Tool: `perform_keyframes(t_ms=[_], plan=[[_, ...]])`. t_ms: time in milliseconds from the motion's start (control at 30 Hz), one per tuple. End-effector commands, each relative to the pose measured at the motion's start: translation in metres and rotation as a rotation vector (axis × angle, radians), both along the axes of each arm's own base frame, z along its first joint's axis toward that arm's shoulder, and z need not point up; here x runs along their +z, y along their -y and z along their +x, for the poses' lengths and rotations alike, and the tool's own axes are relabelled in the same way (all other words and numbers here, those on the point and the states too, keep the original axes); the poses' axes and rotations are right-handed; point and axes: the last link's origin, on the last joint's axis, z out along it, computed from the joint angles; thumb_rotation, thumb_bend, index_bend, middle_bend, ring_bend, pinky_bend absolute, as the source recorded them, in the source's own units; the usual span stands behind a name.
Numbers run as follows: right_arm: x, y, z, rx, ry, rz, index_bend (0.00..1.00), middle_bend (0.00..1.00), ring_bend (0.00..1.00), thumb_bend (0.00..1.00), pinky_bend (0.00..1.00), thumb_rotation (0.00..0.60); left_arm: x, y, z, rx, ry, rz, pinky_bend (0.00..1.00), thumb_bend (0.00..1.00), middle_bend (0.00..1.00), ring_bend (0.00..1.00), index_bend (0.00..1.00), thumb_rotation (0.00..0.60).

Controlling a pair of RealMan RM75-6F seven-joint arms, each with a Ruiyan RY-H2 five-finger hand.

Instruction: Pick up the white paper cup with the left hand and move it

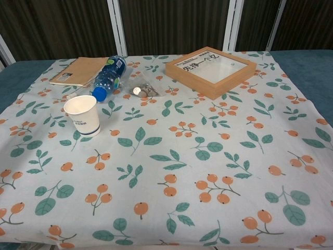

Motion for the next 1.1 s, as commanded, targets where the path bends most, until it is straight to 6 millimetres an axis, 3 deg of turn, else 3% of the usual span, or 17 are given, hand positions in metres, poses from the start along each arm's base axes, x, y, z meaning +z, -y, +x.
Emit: perform_keyframes(t_ms=[33, 267, 533, 633, 833, 967, 1100], plan=[[0.0, 0.0, 0.0, -0.001, -0.001, 0.003, 0.0, 0.0, 0.0, 0.2, 0.0, 0.6, -0.001, 0.0, -0.001, 0.001, 0.0, 0.0, 0.0, 0.35, 0.0, 0.0, 0.0, 0.6], [-0.001, -0.002, -0.001, -0.003, -0.001, 0.005, 0.0, 0.0, 0.0, 0.2, 0.0, 0.6, -0.002, 0.0, 0.0, -0.008, -0.007, -0.007, 0.0, 0.35, 0.0, 0.0, 0.0, 0.6], [0.002, -0.002, -0.003, -0.009, 0.007, -0.006, 0.0, 0.0, 0.0, 0.2, 0.0, 0.6, -0.004, -0.013, 0.018, -0.07, -0.026, -0.044, 0.0, 0.35, 0.0, 0.0, 0.0, 0.6], [0.001, -0.001, -0.003, -0.007, 0.005, 0.001, 0.0, 0.0, 0.0, 0.2, 0.0, 0.6, -0.004, -0.027, 0.035, -0.117, -0.021, -0.098, 0.0, 0.35, 0.0, 0.0, 0.0, 0.6], [-0.001, 0.001, -0.003, -0.006, -0.003, 0.011, 0.0, 0.0, 0.0, 0.2, 0.0, 0.6, -0.008, -0.067, 0.086, -0.231, -0.029, -0.18, 0.0, 0.36, 0.0, 0.0, 0.0, 0.6], [-0.002, 0.0, -0.005, -0.013, 0.006, 0.011, 0.0, 0.0, 0.0, 0.2, 0.0, 0.6, -0.025, -0.096, 0.121, -0.265, -0.041, -0.257, 0.0, 0.35, 0.0, 0.0, 0.0, 0.6], [-0.001, -0.002, -0.008, -0.025, 0.004, 0.011, 0.0, 0.0, 0.0, 0.2, 0.0, 0.6, -0.048, -0.117, 0.141, -0.275, -0.112, -0.332, 0.0, 0.32, 0.0, 0.0, 0.0, 0.6]])
